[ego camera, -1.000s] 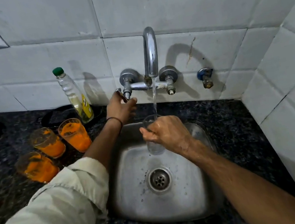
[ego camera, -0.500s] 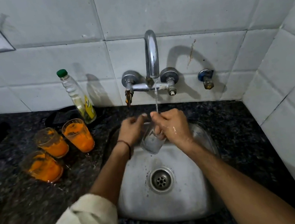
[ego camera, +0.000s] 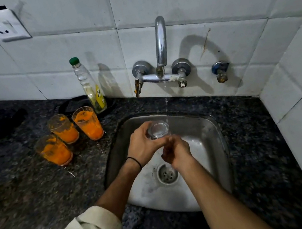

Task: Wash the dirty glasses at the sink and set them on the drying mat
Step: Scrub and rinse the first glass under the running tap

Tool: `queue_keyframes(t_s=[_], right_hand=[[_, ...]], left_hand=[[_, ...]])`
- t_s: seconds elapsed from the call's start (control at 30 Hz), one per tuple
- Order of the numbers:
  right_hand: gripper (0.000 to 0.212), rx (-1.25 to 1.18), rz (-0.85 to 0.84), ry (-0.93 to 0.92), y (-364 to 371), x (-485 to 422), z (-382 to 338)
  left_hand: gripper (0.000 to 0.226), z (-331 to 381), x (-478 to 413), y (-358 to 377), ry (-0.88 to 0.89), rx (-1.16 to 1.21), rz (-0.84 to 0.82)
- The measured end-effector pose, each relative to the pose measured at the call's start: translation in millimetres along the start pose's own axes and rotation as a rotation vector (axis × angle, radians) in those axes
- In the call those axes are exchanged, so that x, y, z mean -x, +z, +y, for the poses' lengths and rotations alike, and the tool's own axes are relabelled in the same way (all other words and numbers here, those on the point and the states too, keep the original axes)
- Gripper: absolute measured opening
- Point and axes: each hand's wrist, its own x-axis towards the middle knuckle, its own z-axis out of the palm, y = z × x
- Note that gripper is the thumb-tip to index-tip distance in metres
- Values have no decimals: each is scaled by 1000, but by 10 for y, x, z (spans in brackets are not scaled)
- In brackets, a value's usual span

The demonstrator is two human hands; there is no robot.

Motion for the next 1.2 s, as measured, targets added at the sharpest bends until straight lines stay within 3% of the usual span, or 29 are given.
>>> queue_keyframes(t_s=[0.17,0.27,0.33,0.4,0.5,0.67,0.93,1.03,1.13,1.2], right_hand=[[23,715,9,-384,-215,145,11],[45,1069,-152,-592,-295,220,13],[55,1237,-139,-686,-280,243,38],[53,1194,-110,-802,-236,275,59],[46,990,-128,-921,-142,309,57],[52,980,-163,-946,141,395,-3],[60,896,-303,-997,1119,468,-82],[57,878,-395,-1001,1703,527,-45],[36,856,-457,-996,2361,637,72],[34,838,-508,-975,2798,661,205]], left_hand=[[57,-50,-10,-55,-36,-27,1],[64,-63,-18,-95,-51,-60,8],[66,-59,-30,-116,-49,-74,0],[72,-44,-30,-145,-36,-94,-7],[61,17,-21,-251,11,-90,-27],[72,63,-29,-646,23,20,-114],[18,-183,-15,-1770,139,179,294],[13,-381,-31,-2299,102,144,391],[15,-620,-55,-2906,65,88,440],[15,-820,-112,-3308,47,40,465]])
